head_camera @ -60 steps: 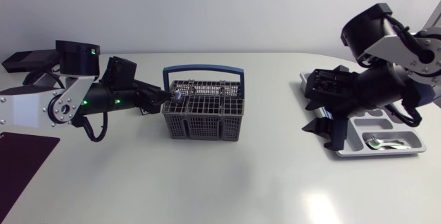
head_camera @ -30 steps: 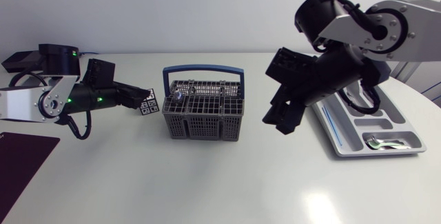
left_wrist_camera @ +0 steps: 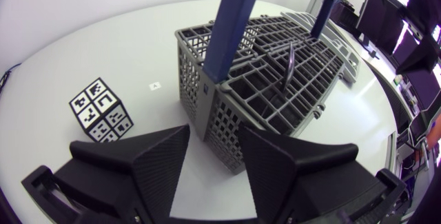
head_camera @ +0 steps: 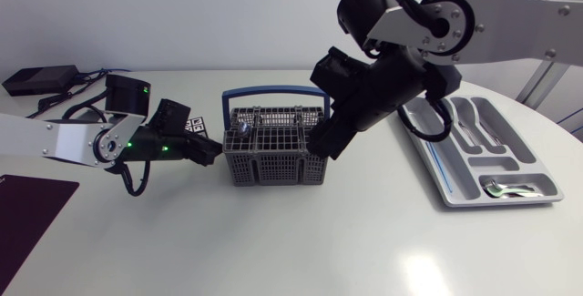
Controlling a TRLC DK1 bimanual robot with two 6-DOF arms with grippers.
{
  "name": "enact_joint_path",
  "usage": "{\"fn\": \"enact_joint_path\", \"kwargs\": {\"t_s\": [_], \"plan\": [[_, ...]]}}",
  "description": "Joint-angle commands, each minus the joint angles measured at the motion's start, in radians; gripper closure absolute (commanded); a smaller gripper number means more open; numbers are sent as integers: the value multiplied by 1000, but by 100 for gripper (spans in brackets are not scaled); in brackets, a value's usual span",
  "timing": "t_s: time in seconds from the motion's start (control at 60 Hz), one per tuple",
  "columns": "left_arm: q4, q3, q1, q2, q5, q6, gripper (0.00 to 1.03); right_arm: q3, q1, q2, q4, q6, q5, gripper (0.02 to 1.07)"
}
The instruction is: Transfer all utensils from the basket to the drawer tray.
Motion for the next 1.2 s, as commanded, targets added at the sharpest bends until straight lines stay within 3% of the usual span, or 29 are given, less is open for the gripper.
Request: {"fn": "enact_joint_path", "kwargs": {"t_s": [0.0, 0.233, 0.35, 0.533, 0.617, 0.783, 0.95, 1.183], "plan": [[-18, 7, -53, -19, 14, 13, 53, 25, 10, 36, 6, 70, -5, 37], [-30, -61, -216, -88, 15, 54, 49, 81, 10, 105, 12, 233, 7, 37], [-30, -68, -253, -111, 14, 50, 49, 135, 21, 145, 2, 337, 27, 37], [-41, -85, -213, -157, 14, 59, 49, 206, 100, 207, -28, 477, 148, 35], [-43, -105, -184, -200, 17, 65, 49, 281, 148, 278, -117, 518, 209, 35], [-56, -142, -127, -294, 40, 73, 49, 428, 261, 415, -248, 563, 490, 36], [-73, -153, -93, -321, 63, 79, 49, 505, 294, 491, -280, 603, 535, 36], [-73, -148, -101, -321, 63, 74, 49, 543, 294, 533, -283, 636, 572, 36]]}}
